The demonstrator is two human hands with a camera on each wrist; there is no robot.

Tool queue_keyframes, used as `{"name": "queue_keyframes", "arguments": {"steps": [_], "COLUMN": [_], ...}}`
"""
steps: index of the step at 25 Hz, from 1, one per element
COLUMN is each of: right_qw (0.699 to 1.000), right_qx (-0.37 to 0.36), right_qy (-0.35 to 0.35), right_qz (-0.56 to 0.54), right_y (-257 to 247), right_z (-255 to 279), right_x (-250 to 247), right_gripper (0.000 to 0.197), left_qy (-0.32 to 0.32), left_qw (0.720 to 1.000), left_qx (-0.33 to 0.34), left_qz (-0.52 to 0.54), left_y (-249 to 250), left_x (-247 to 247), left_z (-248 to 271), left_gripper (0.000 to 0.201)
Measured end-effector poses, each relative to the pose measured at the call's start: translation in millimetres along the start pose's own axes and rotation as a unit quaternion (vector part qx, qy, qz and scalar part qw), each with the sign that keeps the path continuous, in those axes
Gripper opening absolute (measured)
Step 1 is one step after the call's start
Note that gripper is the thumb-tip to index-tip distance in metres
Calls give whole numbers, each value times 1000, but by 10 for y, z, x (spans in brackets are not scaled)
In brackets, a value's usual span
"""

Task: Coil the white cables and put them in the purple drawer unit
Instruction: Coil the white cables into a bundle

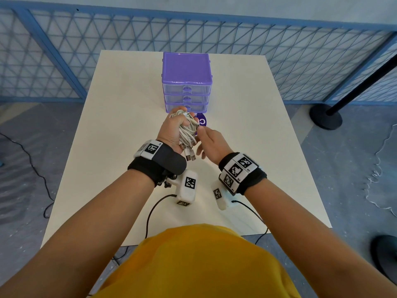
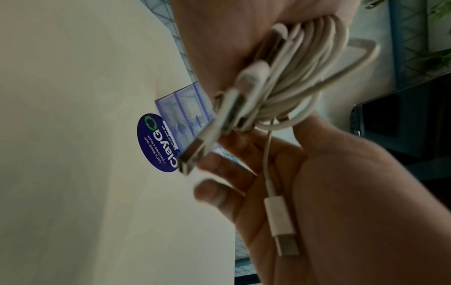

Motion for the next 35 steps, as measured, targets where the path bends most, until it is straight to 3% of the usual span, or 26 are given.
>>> {"name": "queue_keyframes", "arguments": {"steps": [3, 9, 12, 15, 17, 22, 25, 27, 31, 35], "right_qw": [993, 976, 963, 936, 924, 944, 967, 975, 989, 995], "right_qx": [55, 90, 85, 95, 106, 74, 30, 5, -17, -47], "right_qy": [-23, -88, -125, -163, -171, -183, -144, -138, -110, -81], "right_qz": [-104, -181, -222, -296, -326, -265, -209, -176, -97, -18], "right_y": [-58, -151, -206, -226, -226, -242, -217, -166, -190, -222], "right_z": [-42, -109, -71, -36, -20, 7, -30, -69, -78, -65], "right_x": [36, 30, -54, -166, -202, -109, -86, -71, -144, -186], "right_gripper": [40, 17, 15, 38, 43, 50, 96, 106, 77, 35], "left_qy": [-38, -89, -103, -116, -137, -141, -136, -128, -102, -104], "left_qw": [999, 992, 990, 989, 984, 974, 975, 968, 954, 939], "left_qx": [6, 68, 76, 60, 49, 49, 53, 90, 174, 219], "left_qz": [-15, -59, -65, -72, -102, -171, -168, -198, -223, -243], "left_y": [-13, 49, 80, 134, 132, 59, 71, 84, 58, 8], "left_x": [67, 120, 137, 111, 112, 144, 130, 125, 105, 49], "left_z": [53, 67, 96, 107, 130, 149, 138, 139, 170, 166], "left_gripper": [36, 41, 41, 39, 40, 43, 44, 43, 42, 45]}}
Point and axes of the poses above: each hand's wrist, its own z-axis away from the middle knuckle, its own x-axis out of the palm, y = z × x, the point moved 3 cm from there along -z, towards the middle knuckle, and after that the axes turned 3 degrees about y, right-handed, at the moved point
